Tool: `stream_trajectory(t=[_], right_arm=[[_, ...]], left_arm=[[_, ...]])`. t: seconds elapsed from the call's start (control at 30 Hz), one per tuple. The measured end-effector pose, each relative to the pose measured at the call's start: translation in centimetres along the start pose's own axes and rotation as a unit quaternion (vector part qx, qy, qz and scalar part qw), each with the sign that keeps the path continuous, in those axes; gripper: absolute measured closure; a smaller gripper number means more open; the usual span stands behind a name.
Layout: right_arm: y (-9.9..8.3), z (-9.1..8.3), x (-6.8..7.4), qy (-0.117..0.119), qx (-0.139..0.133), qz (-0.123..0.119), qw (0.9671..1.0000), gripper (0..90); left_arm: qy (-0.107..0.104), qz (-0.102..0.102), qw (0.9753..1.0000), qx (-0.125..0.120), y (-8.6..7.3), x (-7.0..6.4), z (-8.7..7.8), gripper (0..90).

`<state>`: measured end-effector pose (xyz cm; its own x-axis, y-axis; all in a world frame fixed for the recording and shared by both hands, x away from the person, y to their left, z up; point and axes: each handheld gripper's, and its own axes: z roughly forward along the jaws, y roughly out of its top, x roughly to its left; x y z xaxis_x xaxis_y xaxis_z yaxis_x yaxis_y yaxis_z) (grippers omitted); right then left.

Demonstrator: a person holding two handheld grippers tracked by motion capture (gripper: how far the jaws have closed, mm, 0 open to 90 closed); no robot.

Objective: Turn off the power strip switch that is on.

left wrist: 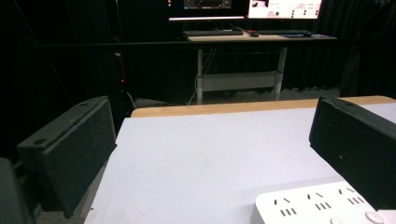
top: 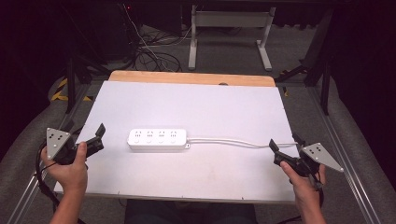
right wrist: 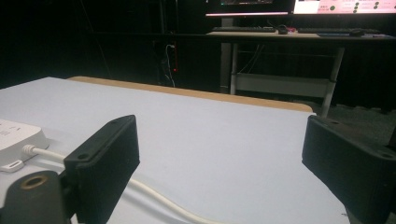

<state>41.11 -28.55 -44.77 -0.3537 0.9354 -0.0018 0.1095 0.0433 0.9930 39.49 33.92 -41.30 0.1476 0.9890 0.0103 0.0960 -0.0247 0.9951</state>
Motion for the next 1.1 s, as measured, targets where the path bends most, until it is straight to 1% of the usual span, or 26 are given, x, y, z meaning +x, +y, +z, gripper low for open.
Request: stream_trajectory(t=[0.07,0.13,0.2,0.23,0.33,0.43,0.47,0.6,0.8,0.9,0.93,1.1], right_arm=[[0.1,-0.1,0.0,-0.001,-0.002,-0.003,1.0000,11.5],[0.2,-0.4,0.1,-0.002,-0.007,0.000,1.0000,11.5],[0.4,-0.6,0.2,-0.002,-0.011,0.001,0.9999,11.5],[0.5,-0.7,0.2,-0.003,-0.012,-0.002,0.9999,11.5],[0.6,-1.1,0.5,-0.004,-0.014,-0.005,0.9999,11.5],[0.6,-1.4,0.6,-0.002,-0.016,-0.008,0.9998,11.7],[0.6,-1.3,0.6,-0.002,-0.015,-0.005,0.9999,11.6],[0.5,-1.1,0.2,-0.006,-0.011,-0.004,0.9999,11.6],[0.5,-1.2,0.3,-0.006,-0.011,-0.005,0.9999,11.6],[0.4,-1.1,0.4,-0.005,-0.009,-0.005,0.9999,11.6],[0.4,-1.0,0.3,-0.004,-0.010,-0.009,0.9999,11.6],[0.4,-1.0,0.4,-0.004,-0.009,-0.008,0.9999,11.6]], left_arm=[[-0.004,0.002,1.0000,0.002,0.0,0.0,0.1,1.2],[-0.008,0.004,1.0000,0.004,-0.1,-0.3,0.1,1.5],[-0.011,0.011,0.9999,0.006,-0.1,-0.5,0.1,1.5],[-0.012,0.014,0.9998,0.007,-0.1,-0.7,0.1,1.5],[-0.015,0.013,0.9998,0.005,0.0,-1.0,-0.1,1.7],[-0.017,0.011,0.9998,0.006,-0.1,-0.9,-0.1,1.5],[-0.017,0.009,0.9998,0.008,-0.2,-0.8,0.1,1.5],[-0.015,0.007,0.9998,0.015,-0.4,-0.6,0.5,1.7],[-0.015,0.008,0.9997,0.016,-0.4,-0.8,0.3,1.8],[-0.017,0.012,0.9997,0.016,-0.4,-0.8,0.3,1.7],[-0.016,0.012,0.9996,0.018,-0.4,-0.8,0.4,1.7],[-0.014,0.010,0.9997,0.018,-0.4,-0.6,0.3,1.8]])
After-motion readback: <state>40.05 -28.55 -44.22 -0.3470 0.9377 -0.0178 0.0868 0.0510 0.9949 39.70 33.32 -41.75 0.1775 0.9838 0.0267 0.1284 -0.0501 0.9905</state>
